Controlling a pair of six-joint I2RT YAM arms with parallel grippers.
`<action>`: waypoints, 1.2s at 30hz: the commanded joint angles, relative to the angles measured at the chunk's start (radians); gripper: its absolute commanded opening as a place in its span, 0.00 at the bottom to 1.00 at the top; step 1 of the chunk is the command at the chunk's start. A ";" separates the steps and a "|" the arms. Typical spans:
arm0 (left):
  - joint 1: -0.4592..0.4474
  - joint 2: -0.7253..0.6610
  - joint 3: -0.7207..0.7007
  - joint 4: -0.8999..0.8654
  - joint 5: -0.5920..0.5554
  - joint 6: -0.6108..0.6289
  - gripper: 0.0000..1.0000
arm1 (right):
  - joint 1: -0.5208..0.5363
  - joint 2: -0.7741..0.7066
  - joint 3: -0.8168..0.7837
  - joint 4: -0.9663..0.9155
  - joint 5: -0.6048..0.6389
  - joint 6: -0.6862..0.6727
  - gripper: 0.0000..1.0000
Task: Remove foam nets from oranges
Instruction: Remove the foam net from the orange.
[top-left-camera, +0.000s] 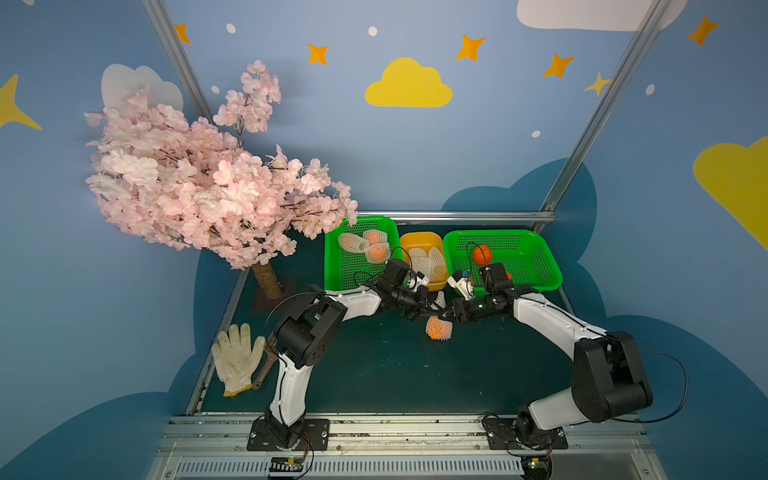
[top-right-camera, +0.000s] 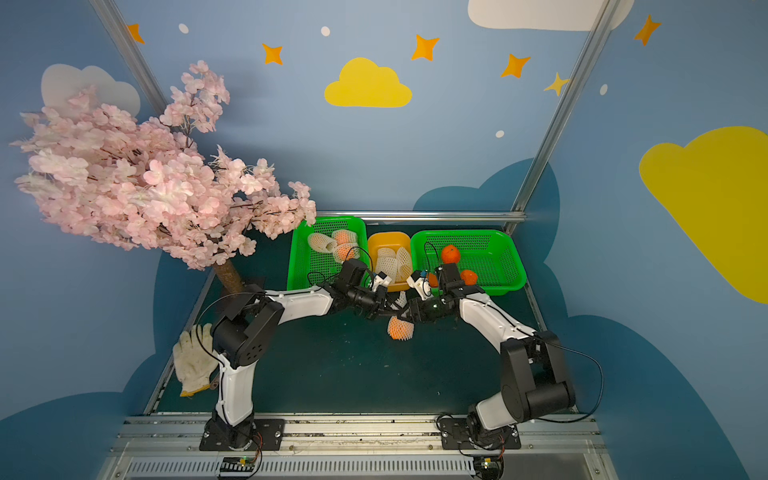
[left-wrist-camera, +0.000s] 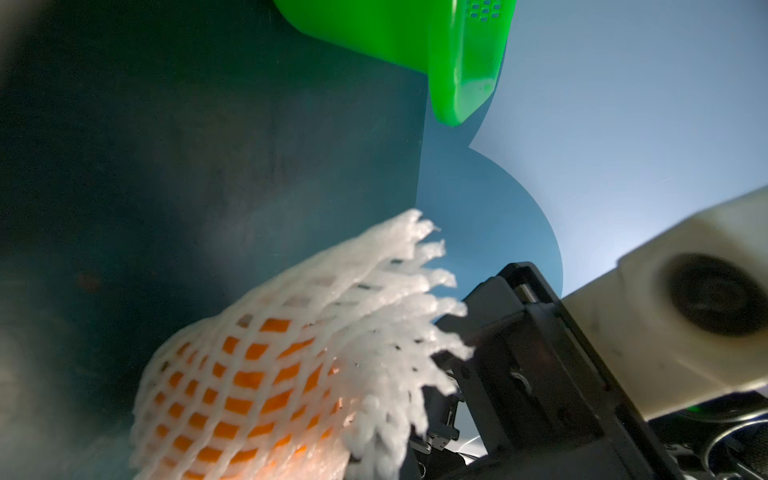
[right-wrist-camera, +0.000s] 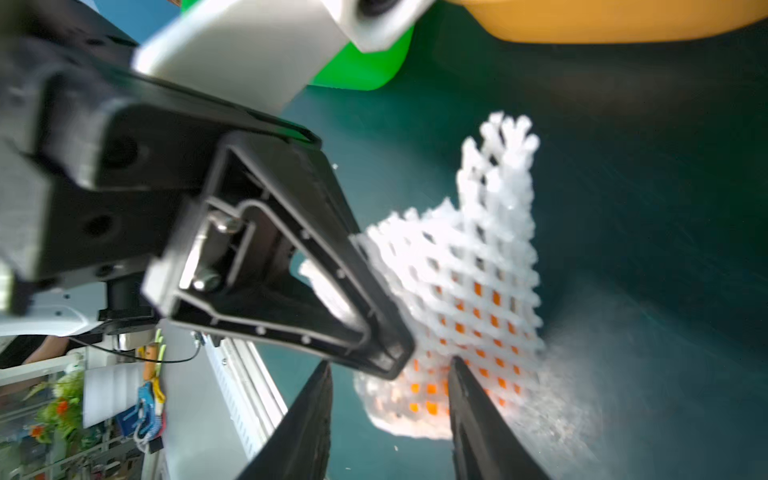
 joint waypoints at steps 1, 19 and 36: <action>0.001 -0.001 0.000 0.001 0.012 -0.003 0.04 | 0.014 -0.019 0.016 -0.048 0.084 -0.039 0.46; 0.009 0.010 0.001 -0.030 0.004 0.004 0.23 | 0.012 0.003 -0.035 0.045 0.133 -0.014 0.66; 0.011 -0.035 -0.069 0.155 -0.013 -0.075 0.53 | 0.012 0.081 -0.001 0.121 0.026 0.033 0.17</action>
